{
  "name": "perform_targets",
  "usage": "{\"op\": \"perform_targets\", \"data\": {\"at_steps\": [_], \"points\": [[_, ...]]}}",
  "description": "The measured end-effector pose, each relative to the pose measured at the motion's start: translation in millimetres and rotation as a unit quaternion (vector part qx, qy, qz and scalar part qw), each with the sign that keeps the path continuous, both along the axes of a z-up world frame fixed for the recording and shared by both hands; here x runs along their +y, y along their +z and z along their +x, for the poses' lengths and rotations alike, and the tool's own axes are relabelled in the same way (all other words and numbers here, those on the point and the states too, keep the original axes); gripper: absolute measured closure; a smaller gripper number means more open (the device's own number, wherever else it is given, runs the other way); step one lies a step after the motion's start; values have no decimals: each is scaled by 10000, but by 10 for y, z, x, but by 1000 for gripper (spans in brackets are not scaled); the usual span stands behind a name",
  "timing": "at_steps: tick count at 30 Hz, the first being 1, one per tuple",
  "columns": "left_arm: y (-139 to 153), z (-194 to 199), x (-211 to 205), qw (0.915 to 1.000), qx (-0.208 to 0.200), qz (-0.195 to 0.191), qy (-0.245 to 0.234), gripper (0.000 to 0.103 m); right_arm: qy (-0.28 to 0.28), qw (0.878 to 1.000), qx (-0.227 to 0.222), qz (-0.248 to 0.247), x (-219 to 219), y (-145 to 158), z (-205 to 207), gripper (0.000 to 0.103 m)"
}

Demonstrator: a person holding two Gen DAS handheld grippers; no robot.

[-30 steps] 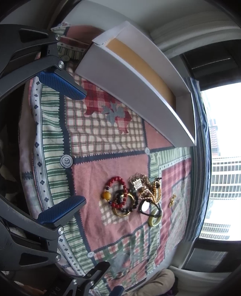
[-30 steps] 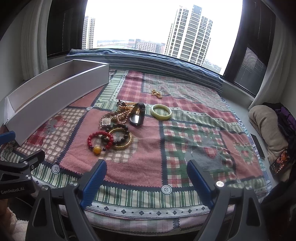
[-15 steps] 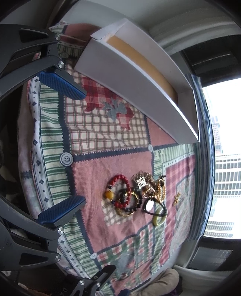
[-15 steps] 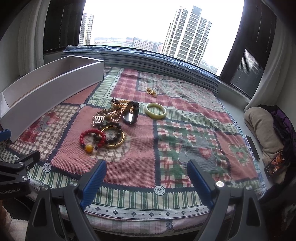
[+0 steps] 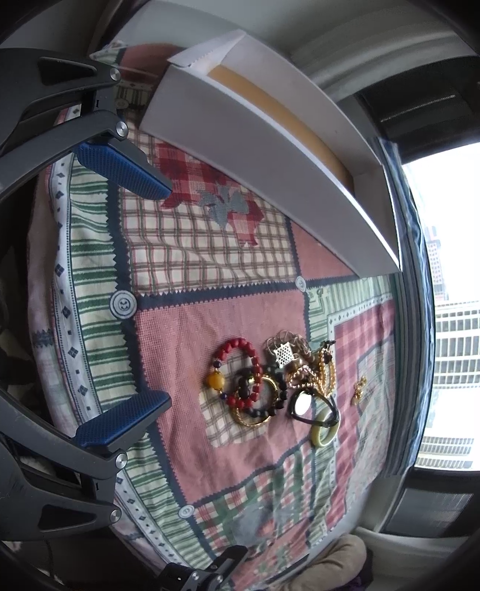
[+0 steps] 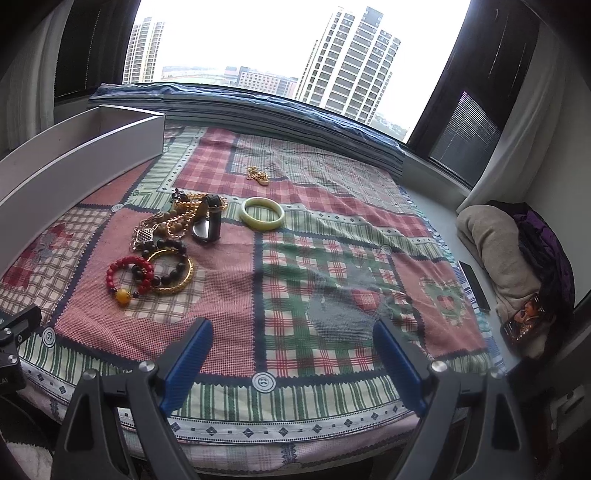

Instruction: Organize jewelry

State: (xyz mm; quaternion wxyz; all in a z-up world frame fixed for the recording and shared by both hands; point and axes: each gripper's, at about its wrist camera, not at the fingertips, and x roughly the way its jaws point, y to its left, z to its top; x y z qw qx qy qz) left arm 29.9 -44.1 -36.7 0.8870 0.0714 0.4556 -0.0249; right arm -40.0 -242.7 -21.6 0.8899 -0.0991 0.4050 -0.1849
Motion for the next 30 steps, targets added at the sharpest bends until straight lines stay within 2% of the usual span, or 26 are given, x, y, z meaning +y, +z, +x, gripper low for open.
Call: {"op": "perform_targets", "data": {"at_steps": [11,13,17,20,25,27,28,30], "points": [[-87,132,-154,9996,166,13,-214,0,-95,9998,150,132,-160,-93,67,13],[-123,216,-89,9989,268,-239,-292,1,-88,9994,125,317,-210,-106,78,13],[-244,446,135,9912,614,-1103,-400,1,-39,9970,106,770,-294,-164,78,13],[-324,601,55,9861,732,-1345,-641,1,-52,9957,222,896,-336,-265,112,13],[-533,858,-336,9836,920,-1038,-1152,1,-31,9933,315,1114,-381,-354,160,13],[-563,903,-443,9868,830,-727,-1185,4,-26,9934,316,1103,-392,-362,164,13],[-547,891,-461,9893,702,-599,-1126,11,-42,9933,324,1111,-415,-367,164,13],[-532,838,-480,9863,628,-670,-1374,11,-98,9928,347,1141,-461,-388,164,13]]}}
